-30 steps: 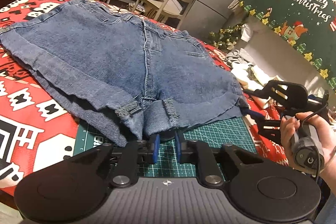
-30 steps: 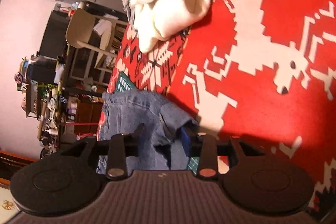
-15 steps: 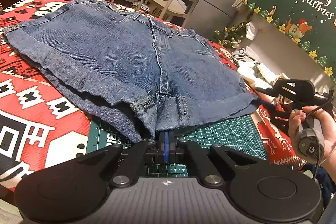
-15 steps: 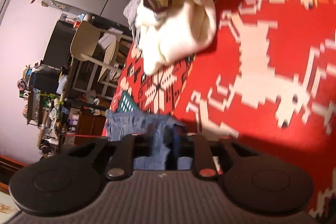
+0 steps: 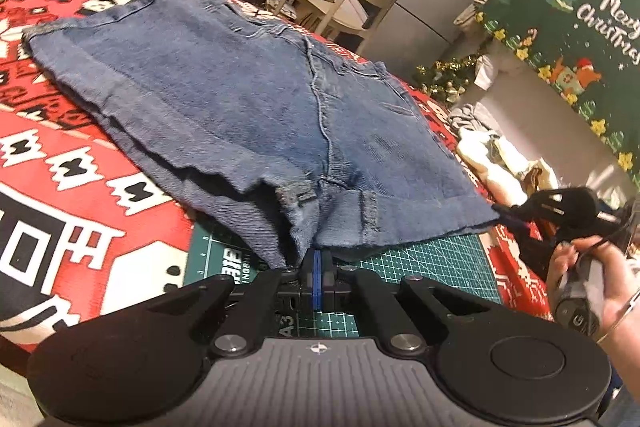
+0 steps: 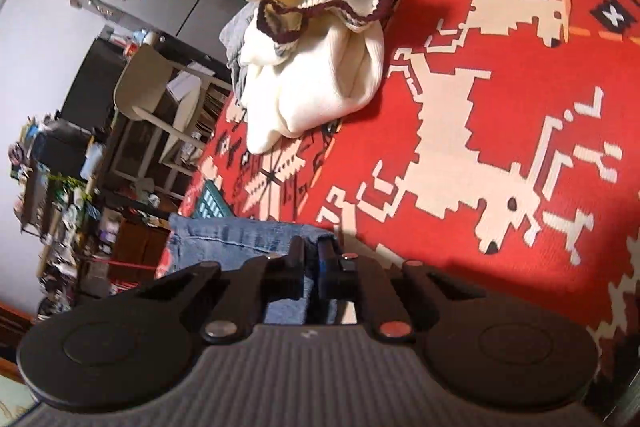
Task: Fold clothes
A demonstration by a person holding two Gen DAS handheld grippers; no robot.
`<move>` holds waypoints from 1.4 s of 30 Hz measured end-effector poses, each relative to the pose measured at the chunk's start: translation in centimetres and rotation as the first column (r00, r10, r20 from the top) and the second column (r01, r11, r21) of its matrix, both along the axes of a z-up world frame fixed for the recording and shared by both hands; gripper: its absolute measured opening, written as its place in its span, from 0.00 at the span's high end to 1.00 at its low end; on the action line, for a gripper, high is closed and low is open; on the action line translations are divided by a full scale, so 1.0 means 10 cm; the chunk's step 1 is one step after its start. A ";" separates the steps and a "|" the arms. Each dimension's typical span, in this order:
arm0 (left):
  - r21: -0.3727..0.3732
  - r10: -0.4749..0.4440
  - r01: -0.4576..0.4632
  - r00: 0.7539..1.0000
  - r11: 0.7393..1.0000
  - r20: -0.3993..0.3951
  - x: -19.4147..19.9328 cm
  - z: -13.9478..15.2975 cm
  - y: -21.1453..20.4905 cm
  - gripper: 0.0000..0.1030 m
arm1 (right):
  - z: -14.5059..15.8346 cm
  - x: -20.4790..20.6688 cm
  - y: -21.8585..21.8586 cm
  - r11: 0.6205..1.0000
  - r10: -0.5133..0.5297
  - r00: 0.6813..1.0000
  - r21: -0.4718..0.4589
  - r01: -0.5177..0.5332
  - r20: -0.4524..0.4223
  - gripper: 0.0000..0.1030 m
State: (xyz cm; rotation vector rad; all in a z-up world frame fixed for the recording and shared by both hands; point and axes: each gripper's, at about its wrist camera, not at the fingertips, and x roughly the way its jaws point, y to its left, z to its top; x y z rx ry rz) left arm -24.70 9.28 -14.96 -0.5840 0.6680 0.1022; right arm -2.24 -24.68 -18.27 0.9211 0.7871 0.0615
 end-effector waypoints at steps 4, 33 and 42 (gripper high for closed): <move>-0.008 0.000 0.000 1.000 1.000 0.000 -0.01 0.02 0.03 1.00 | 0.01 -0.01 0.03 0.999 0.016 1.000 -0.040 -0.016 0.005 0.92; 0.218 -0.115 0.095 0.990 0.971 0.084 0.12 1.09 0.17 0.70 | 1.14 -1.17 1.34 0.862 0.474 0.874 -0.255 -0.438 0.104 0.70; 0.283 0.015 -0.029 0.998 0.959 0.054 0.09 1.25 1.15 0.50 | 0.95 -1.58 1.82 0.777 0.612 0.786 -0.252 -0.576 0.089 0.62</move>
